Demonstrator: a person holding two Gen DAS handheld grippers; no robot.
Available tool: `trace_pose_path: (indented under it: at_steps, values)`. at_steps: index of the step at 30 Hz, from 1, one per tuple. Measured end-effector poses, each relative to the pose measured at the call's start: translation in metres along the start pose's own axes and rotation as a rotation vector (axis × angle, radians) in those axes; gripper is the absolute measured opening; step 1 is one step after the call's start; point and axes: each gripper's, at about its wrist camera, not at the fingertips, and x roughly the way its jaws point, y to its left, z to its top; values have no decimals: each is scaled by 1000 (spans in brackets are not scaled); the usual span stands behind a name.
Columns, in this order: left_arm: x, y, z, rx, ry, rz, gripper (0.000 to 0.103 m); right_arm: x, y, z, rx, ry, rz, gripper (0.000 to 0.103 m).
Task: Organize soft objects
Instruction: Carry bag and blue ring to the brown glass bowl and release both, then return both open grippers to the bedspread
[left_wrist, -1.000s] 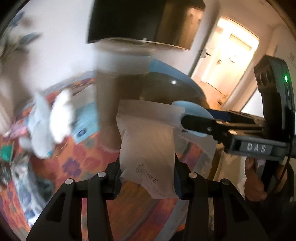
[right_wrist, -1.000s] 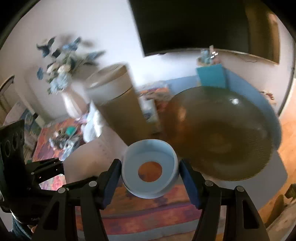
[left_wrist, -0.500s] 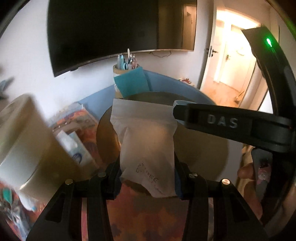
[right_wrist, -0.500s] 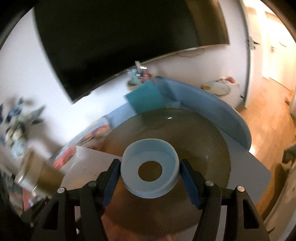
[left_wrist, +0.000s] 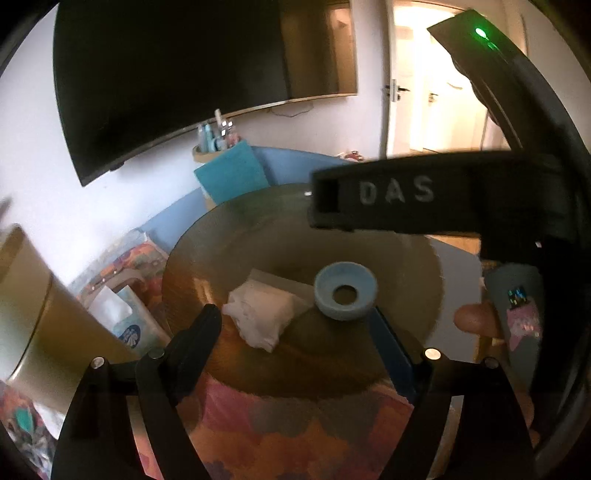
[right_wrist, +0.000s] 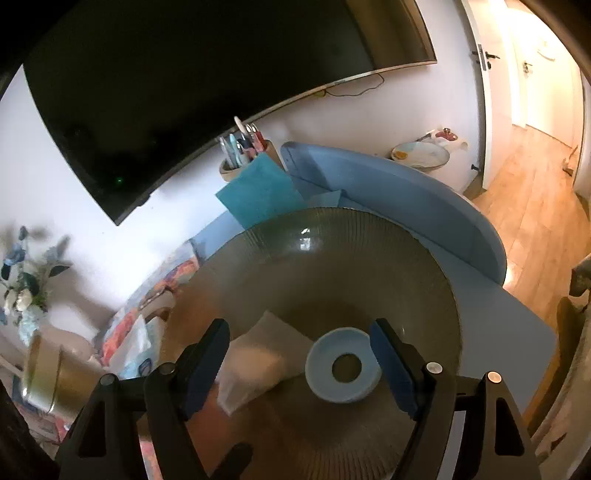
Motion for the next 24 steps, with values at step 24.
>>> trace_pose_path:
  at_steps: [24]
  values:
    - [-217, 207, -187, -484, 26, 381, 80, -71, 208, -161, -520, 105, 395, 80]
